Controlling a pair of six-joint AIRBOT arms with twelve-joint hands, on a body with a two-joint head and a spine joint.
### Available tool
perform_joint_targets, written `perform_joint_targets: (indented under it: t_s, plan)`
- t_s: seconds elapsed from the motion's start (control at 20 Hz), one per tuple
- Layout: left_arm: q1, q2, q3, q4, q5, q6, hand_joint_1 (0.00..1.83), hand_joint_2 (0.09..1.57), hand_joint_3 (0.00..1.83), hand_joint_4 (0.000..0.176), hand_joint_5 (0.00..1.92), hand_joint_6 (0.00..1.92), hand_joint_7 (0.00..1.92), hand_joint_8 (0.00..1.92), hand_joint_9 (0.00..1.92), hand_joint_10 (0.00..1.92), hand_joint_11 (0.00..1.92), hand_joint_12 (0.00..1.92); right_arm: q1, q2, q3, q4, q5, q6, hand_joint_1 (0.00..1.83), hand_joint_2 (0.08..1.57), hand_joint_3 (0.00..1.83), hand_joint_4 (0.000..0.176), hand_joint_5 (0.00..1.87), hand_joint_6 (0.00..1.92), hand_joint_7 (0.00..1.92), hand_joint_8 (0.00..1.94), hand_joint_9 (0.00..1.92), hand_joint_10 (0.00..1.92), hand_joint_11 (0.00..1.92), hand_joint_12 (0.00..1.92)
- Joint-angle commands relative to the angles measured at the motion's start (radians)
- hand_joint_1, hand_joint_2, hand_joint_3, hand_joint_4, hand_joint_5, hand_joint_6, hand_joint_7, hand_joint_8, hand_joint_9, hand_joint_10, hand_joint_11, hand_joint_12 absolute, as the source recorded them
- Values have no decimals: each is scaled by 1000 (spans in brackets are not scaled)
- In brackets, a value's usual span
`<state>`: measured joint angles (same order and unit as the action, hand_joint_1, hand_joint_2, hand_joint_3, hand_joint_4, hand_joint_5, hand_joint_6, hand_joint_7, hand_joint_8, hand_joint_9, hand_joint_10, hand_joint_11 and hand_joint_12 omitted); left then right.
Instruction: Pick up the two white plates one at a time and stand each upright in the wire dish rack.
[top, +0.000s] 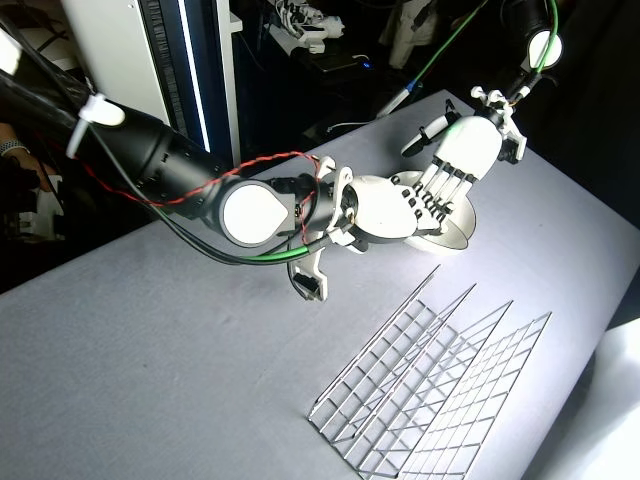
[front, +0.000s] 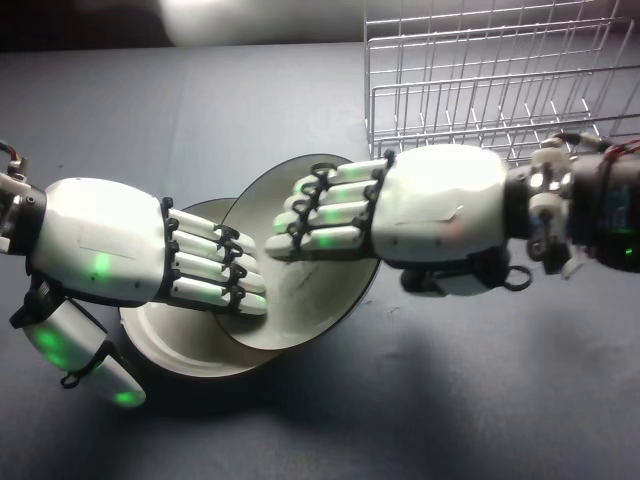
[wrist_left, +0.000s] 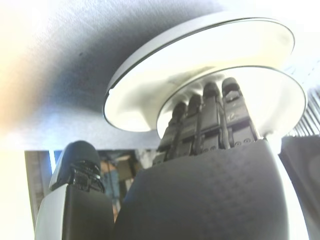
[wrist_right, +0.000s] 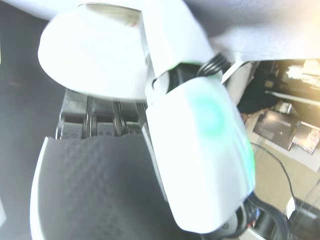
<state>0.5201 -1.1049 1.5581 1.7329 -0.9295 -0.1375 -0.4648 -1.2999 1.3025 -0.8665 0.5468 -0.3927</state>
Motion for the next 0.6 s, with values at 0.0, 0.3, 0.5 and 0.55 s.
perform_joint_targets:
  t_s: [0.0, 0.3, 0.5, 0.55]
  plan:
    - [7, -11, -1, -7, 4, -2, 0, 1149, 4, 0, 0, 0, 0, 0, 0, 0, 0, 0, 4, -5, 7, 35, 85, 0, 1452, 1093, 2, 0, 50, 1, 38, 0, 116, 11, 0, 309]
    - [8, -12, 7, -11, 0, -2, 0, 1147, 2, 0, 0, 0, 0, 0, 0, 0, 0, 0, 2, -64, 66, 35, 84, 0, 1389, 1098, 0, 0, 162, 20, 164, 17, 218, 28, 0, 803]
    - [9, -11, 7, -14, -1, -2, 0, 1150, 3, 0, 0, 0, 0, 0, 0, 0, 0, 0, 0, -70, 66, 35, 81, 0, 1269, 1108, 5, 0, 525, 59, 539, 36, 524, 90, 89, 1257]
    - [9, -11, 8, -14, -1, -2, 0, 1150, 3, 0, 0, 0, 0, 0, 0, 0, 0, 0, 0, -70, 66, 35, 81, 0, 1259, 1124, 3, 0, 627, 48, 648, 28, 626, 94, 201, 1272]
